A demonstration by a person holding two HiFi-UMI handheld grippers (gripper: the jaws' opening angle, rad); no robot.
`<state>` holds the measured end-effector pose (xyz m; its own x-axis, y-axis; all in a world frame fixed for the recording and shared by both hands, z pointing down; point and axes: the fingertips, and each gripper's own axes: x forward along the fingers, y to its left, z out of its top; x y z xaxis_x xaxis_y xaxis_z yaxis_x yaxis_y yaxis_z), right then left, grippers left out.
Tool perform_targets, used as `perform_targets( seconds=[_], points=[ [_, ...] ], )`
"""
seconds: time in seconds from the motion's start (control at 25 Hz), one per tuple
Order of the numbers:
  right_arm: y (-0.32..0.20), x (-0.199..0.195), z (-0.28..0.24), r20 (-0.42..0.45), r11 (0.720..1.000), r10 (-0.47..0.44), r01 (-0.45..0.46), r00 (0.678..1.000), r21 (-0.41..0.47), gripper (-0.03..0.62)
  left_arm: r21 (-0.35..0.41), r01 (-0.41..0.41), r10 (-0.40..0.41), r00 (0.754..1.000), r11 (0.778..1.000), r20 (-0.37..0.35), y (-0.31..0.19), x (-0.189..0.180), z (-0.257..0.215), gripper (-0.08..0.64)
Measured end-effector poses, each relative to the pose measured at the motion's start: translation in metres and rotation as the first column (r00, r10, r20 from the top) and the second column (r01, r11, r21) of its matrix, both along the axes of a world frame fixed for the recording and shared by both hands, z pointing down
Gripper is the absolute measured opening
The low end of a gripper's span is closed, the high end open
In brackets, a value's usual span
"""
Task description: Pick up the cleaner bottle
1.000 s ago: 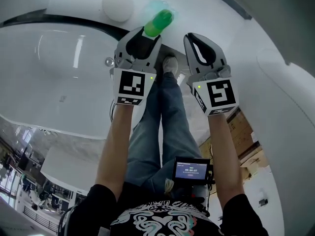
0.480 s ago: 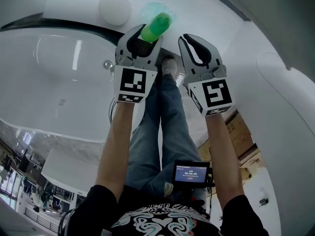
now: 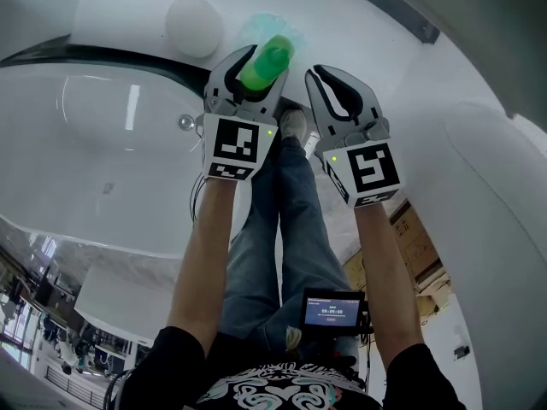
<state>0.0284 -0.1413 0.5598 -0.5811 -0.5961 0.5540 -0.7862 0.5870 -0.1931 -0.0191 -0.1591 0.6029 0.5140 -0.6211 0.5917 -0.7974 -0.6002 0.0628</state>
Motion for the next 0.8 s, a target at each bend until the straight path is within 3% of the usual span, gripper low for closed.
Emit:
perform_targets(
  seconds=[0.36, 0.6, 0.8],
  points=[
    [-0.007, 0.001, 0.01, 0.014, 1.0, 0.021, -0.021, 1.0, -0.015, 0.029, -0.024, -0.028, 0.028, 1.0, 0.999, 0.003, -0.012, 0.008, 0.021, 0.202],
    [-0.013, 0.0, 0.009, 0.026, 0.999, 0.031, -0.03, 0.999, -0.021, 0.03, -0.012, -0.032, 0.033, 0.997, 0.999, 0.063, -0.016, 0.008, 0.027, 0.202],
    [-0.012, -0.001, 0.008, 0.04, 0.999, 0.019, -0.018, 0.999, -0.031, 0.029, -0.012, -0.037, 0.037, 0.997, 0.999, 0.067, -0.019, 0.01, 0.028, 0.202]
  ],
)
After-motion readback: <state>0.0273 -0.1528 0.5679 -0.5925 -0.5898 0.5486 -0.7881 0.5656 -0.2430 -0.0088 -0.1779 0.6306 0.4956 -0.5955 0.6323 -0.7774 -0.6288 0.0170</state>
